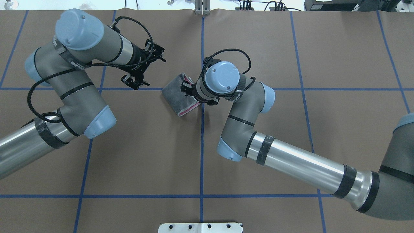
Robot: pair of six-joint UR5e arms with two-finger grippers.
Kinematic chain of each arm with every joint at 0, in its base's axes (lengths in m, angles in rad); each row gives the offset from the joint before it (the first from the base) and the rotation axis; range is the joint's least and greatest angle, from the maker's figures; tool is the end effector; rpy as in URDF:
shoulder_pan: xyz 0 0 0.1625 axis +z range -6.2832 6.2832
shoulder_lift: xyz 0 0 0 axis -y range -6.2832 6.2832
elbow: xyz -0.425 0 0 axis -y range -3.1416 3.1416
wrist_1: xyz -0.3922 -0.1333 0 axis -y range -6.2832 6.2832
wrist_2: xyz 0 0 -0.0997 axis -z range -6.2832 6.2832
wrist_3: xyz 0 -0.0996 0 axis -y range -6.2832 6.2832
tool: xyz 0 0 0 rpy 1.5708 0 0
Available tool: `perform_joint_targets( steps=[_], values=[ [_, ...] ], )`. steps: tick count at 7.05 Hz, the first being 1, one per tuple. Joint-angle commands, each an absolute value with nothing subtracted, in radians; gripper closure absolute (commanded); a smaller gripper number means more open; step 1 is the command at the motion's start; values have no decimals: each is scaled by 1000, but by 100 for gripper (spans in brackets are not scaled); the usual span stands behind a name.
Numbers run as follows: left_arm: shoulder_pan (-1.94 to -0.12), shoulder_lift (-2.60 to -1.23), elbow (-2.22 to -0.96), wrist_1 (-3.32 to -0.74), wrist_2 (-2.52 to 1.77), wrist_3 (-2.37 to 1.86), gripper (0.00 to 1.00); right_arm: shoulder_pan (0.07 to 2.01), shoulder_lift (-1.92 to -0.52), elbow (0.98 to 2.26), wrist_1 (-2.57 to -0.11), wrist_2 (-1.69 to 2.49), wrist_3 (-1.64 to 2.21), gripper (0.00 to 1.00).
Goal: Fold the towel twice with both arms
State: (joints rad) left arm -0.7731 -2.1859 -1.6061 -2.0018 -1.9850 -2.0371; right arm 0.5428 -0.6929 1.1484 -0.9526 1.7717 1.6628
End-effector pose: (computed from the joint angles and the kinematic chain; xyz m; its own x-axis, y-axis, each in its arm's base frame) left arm 0.4250 -0.5449 0.2270 0.1274 -0.6993 -0.7033 0.4952 0.6593 -0.5658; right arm -0.6372 -0.5168 0.2204 0.3739 0.3307 0.8665 -0.3920 0.9031 -0.1755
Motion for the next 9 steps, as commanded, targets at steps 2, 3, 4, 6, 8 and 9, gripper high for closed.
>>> perform_joint_targets(
  steps=[2,3,4,6,8,9],
  values=[
    [-773,-2186,-1606,-2002,-1985,-2037,0,535,-690,1143,-953,1772,1664,45],
    [-773,-2186,-1605,-2002,-1985,-2037,0,537,-690,1143,-953,1772,1666,52],
    [-773,-2187,-1605,-2002,-1985,-2037,0,535,-690,1143,-953,1770,1666,64],
    [-773,-2189,-1605,-2002,-1983,-2039,0,535,-698,1149,-953,1770,1666,87],
    [-769,-2187,-1603,-2002,-1982,-2040,0,540,-701,1158,-953,1770,1663,94],
    [-767,-2189,-1601,-2002,-1982,-2042,0,548,-703,1173,-953,1772,1663,94]
  ],
)
